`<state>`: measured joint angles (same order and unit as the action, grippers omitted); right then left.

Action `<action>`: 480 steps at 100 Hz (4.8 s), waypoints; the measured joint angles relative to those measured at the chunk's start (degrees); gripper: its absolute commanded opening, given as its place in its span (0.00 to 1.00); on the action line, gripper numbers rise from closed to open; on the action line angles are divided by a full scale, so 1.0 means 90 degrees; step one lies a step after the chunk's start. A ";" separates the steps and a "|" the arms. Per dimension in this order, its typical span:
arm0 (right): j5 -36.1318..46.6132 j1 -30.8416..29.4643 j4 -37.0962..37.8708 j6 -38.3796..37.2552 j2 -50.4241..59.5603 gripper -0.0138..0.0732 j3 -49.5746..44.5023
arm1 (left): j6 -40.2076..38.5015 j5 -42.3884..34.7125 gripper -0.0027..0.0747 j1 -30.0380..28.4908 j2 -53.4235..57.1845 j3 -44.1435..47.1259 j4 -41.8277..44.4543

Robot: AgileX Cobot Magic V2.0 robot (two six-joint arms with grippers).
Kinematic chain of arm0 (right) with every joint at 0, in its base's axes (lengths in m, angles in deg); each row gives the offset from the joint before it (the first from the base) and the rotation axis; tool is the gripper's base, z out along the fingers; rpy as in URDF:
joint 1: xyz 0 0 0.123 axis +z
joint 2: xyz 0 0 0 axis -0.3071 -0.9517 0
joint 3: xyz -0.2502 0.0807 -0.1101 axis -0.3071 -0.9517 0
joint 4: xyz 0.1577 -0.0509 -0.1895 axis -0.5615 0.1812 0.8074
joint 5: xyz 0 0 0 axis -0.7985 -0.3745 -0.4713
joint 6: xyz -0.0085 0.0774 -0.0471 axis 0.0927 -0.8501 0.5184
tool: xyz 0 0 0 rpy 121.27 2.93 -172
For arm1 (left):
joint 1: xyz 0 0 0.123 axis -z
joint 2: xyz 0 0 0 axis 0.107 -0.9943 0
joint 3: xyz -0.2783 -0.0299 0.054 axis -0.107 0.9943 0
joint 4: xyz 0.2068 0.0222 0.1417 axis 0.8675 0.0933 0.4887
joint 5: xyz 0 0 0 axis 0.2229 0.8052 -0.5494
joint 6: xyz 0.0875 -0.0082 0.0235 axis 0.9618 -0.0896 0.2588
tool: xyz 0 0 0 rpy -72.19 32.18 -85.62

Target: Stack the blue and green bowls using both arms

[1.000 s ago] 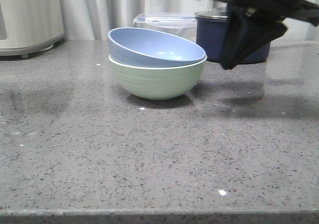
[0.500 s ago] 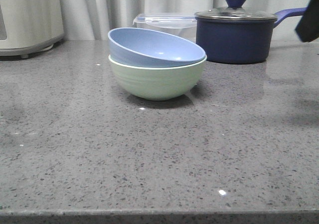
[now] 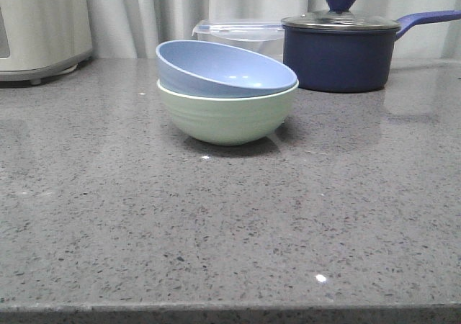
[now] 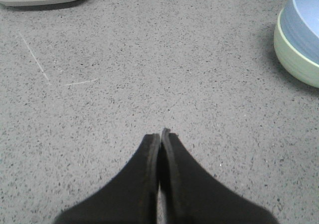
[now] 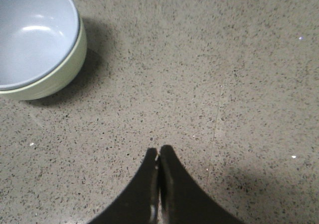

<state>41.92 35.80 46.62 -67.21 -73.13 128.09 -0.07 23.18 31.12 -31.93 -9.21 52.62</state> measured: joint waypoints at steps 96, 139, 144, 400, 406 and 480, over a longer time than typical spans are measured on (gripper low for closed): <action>0.0227 0.0000 0.0215 0.0000 0.2923 0.07 -0.1371 | -0.0039 -0.0202 0.01 0.0000 0.2170 0.1070 0.0049; 0.0225 0.0000 0.0226 0.0000 0.2923 0.07 -0.1371 | -0.0039 -0.0207 0.01 0.0000 0.2170 0.1070 0.0049; 0.0225 0.0000 0.0226 0.0000 0.2923 0.07 -0.1371 | -0.0039 -0.0207 0.01 0.0000 0.2170 0.1070 0.0049; 0.0192 0.0000 0.0237 0.0000 0.2932 0.07 -0.1371 | 0.2658 -0.3862 0.01 -0.2855 0.3918 0.4087 -0.1991; 0.0192 0.0000 0.0237 0.0000 0.2932 0.07 -0.1371 | 0.2658 -0.3862 0.01 -0.2855 0.3918 0.4087 -0.1980; 0.3290 -0.1278 0.0453 0.0000 0.3454 0.07 -0.3381 | 0.2648 -0.3862 0.01 -0.2855 0.3918 0.4087 -0.1980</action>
<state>71.53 24.30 50.69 -67.21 -42.05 97.66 23.76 -11.57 5.42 3.33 27.57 34.80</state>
